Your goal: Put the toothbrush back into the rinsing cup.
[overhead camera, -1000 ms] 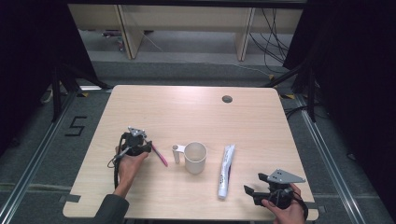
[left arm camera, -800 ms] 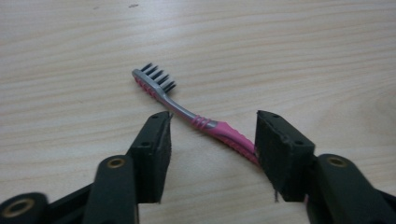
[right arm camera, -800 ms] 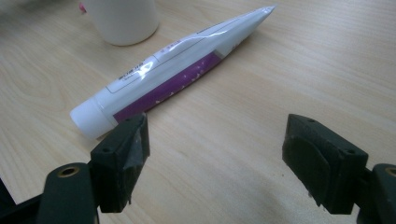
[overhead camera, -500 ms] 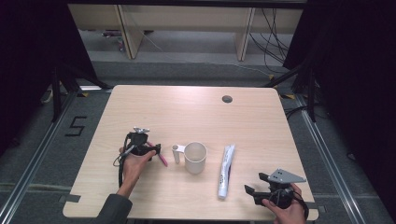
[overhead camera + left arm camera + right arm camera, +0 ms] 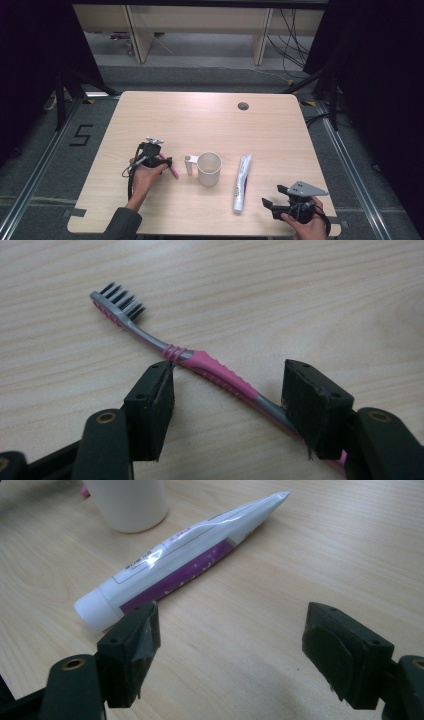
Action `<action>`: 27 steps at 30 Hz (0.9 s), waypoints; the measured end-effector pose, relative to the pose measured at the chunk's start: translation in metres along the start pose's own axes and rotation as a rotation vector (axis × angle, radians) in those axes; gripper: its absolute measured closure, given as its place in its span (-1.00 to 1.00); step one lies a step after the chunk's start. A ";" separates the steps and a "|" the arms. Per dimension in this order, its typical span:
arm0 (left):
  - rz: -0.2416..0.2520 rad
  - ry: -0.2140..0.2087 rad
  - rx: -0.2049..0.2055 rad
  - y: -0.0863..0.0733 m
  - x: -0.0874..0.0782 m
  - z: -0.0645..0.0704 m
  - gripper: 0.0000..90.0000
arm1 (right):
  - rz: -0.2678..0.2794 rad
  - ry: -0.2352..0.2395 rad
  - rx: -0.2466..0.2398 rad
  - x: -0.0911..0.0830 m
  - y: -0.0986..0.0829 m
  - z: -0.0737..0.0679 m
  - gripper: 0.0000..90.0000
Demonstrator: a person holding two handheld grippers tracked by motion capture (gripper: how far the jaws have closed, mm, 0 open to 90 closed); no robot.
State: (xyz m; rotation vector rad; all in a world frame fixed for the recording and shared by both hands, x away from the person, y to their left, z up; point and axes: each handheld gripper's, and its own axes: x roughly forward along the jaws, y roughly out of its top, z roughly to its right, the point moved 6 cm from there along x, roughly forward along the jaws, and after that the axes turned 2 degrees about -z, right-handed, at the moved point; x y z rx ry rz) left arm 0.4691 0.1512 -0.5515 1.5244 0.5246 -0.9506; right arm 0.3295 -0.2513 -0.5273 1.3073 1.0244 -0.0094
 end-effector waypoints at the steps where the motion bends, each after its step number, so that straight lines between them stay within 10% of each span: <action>1: -0.014 -0.005 0.002 -0.001 0.000 -0.001 -0.14 | 0.001 0.001 0.000 0.000 0.000 0.000 -0.46; 27: -0.192 -0.062 0.174 -0.014 -0.023 -0.018 0.70 | -0.015 0.021 0.038 0.001 -0.001 -0.004 -0.46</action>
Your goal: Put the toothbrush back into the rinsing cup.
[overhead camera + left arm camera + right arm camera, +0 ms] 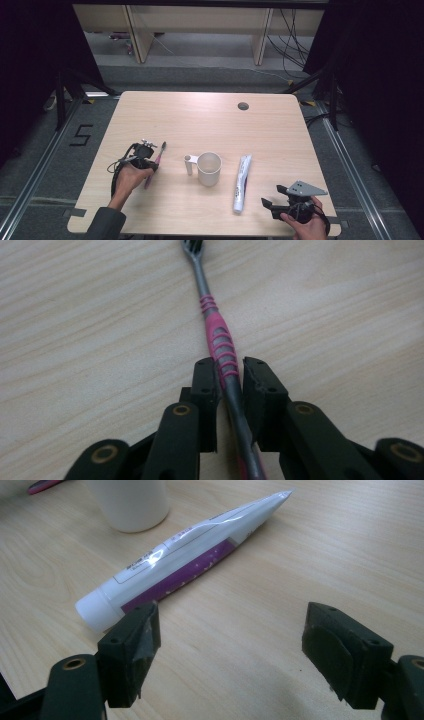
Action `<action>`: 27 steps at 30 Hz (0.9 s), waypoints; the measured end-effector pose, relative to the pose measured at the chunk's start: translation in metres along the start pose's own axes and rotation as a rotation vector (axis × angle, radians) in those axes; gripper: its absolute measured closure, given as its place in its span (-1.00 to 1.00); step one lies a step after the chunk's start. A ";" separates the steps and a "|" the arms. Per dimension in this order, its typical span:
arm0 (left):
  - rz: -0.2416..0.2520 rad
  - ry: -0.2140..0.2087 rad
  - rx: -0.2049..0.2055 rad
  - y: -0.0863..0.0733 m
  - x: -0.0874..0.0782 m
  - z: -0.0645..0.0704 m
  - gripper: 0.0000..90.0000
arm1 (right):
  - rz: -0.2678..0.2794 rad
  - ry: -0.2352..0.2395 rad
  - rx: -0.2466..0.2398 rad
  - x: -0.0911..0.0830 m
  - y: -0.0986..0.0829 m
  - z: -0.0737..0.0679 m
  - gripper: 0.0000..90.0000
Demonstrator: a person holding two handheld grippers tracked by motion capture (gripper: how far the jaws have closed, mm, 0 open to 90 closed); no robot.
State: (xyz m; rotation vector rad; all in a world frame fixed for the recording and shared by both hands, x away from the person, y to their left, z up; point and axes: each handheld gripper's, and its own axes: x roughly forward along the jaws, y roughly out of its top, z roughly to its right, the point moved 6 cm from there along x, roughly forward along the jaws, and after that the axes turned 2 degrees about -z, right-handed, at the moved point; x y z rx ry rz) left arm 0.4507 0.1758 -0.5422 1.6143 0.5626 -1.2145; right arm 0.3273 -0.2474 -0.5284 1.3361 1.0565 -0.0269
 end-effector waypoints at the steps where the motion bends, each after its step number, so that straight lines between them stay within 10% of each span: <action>1: -0.023 0.006 0.015 0.001 0.000 0.000 0.72 | 0.008 -0.009 -0.023 0.000 0.001 0.002 -0.46; 27: -0.254 -0.014 0.075 0.002 -0.002 0.005 0.84 | 0.005 -0.004 -0.037 0.001 0.001 0.002 -0.46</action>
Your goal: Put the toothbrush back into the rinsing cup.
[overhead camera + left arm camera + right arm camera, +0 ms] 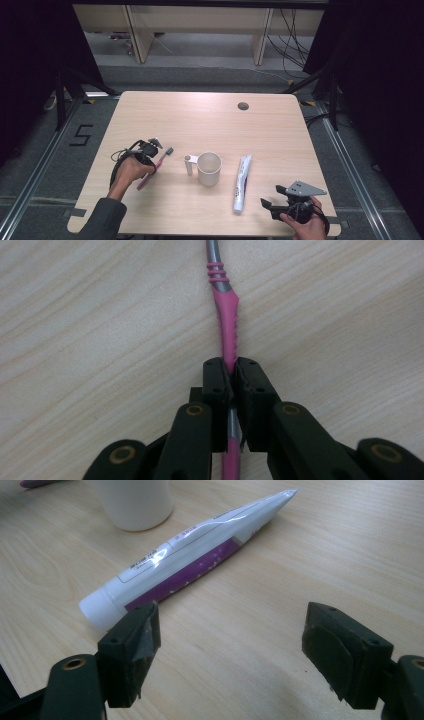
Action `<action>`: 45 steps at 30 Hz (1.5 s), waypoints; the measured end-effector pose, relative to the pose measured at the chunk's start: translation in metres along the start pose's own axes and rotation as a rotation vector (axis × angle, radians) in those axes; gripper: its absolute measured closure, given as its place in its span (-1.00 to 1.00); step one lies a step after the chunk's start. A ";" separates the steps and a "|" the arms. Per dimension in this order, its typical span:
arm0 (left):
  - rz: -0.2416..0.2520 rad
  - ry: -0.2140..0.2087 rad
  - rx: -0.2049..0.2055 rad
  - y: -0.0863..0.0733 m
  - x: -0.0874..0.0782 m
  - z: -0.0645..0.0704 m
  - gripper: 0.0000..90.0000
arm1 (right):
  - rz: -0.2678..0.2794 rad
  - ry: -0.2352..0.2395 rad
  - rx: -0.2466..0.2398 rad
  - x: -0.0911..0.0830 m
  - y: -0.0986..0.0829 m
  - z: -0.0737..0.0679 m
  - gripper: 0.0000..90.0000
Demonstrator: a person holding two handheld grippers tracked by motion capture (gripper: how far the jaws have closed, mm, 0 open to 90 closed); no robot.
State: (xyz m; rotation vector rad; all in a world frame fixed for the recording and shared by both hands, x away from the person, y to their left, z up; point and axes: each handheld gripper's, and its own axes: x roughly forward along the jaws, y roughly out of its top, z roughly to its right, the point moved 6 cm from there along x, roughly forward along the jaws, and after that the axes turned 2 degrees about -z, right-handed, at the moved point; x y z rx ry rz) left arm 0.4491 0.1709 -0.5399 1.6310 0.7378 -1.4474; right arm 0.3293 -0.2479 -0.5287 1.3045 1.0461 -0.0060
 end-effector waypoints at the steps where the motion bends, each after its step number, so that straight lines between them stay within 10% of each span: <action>1: -0.007 0.002 0.006 0.000 0.000 0.000 0.84 | 0.000 0.000 0.001 0.000 0.000 0.000 -0.46; 16: -0.075 0.015 0.056 0.003 0.000 0.001 0.86 | 0.002 0.004 -0.001 0.000 0.000 -0.001 -0.46; 27: 0.001 -0.009 0.058 0.005 -0.017 0.000 0.86 | -0.005 0.011 0.034 -0.001 0.000 -0.002 -0.46; 35: 0.168 -0.029 0.069 0.005 -0.043 -0.006 0.86 | -0.004 0.007 0.038 -0.001 -0.001 0.000 -0.46; 45: 0.508 -0.075 0.041 0.001 -0.076 0.002 0.86 | 0.005 0.001 0.034 -0.002 0.000 0.000 -0.46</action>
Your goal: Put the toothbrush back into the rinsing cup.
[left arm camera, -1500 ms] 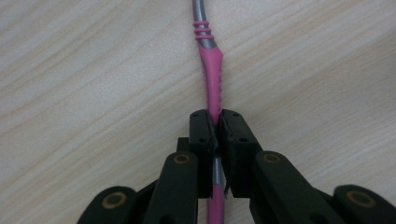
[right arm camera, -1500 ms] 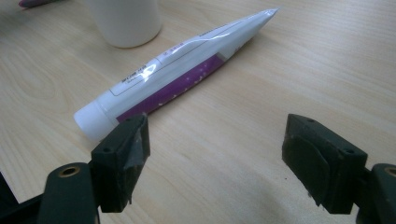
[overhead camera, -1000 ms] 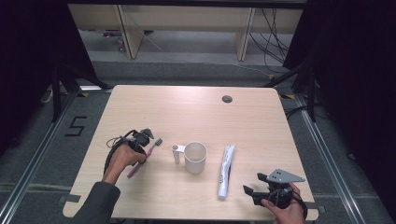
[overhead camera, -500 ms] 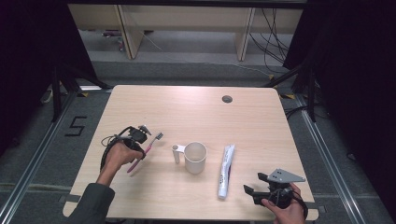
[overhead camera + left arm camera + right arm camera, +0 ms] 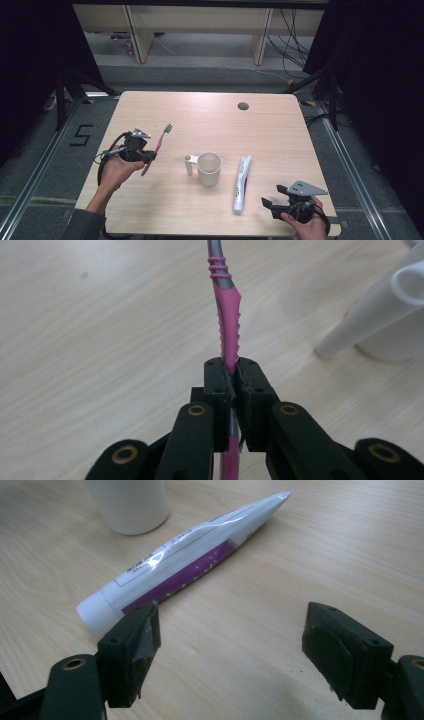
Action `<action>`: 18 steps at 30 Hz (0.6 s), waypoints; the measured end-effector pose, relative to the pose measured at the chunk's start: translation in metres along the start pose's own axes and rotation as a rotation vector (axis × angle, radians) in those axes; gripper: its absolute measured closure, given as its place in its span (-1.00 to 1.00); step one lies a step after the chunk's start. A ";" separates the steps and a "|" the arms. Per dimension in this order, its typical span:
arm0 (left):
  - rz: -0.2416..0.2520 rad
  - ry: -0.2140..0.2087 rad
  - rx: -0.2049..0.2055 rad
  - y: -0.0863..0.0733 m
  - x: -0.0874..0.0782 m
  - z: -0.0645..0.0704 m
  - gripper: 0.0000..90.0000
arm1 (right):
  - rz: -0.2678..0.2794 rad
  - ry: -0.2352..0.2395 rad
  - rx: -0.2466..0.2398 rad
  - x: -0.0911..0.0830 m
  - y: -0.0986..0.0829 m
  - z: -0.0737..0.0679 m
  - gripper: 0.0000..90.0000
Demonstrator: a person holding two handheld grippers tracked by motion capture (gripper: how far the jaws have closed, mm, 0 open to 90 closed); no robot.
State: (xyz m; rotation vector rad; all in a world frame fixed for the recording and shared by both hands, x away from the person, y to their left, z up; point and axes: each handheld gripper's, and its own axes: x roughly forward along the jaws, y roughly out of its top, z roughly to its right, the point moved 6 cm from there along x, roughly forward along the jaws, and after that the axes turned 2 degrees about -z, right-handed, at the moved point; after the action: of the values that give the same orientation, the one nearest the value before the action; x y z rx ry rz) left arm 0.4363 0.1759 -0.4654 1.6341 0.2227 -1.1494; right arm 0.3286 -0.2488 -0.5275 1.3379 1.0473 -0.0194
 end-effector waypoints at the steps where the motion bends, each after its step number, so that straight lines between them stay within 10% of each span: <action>1: 0.014 -0.003 -0.003 0.000 -0.002 0.001 0.86 | -0.009 0.005 0.010 0.000 -0.001 -0.001 -0.46; 8: 0.242 -0.040 -0.061 0.001 -0.015 0.016 0.86 | -0.011 0.005 0.009 0.000 -0.001 -0.001 -0.46; 18: 0.405 -0.028 -0.084 0.001 -0.016 0.035 0.86 | 0.001 -0.004 0.002 0.002 -0.001 0.000 -0.46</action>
State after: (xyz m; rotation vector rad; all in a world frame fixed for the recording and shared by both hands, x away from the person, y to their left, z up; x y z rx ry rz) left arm 0.4090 0.1532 -0.4516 1.5018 -0.0765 -0.8406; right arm 0.3295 -0.2481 -0.5292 1.3396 1.0437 -0.0218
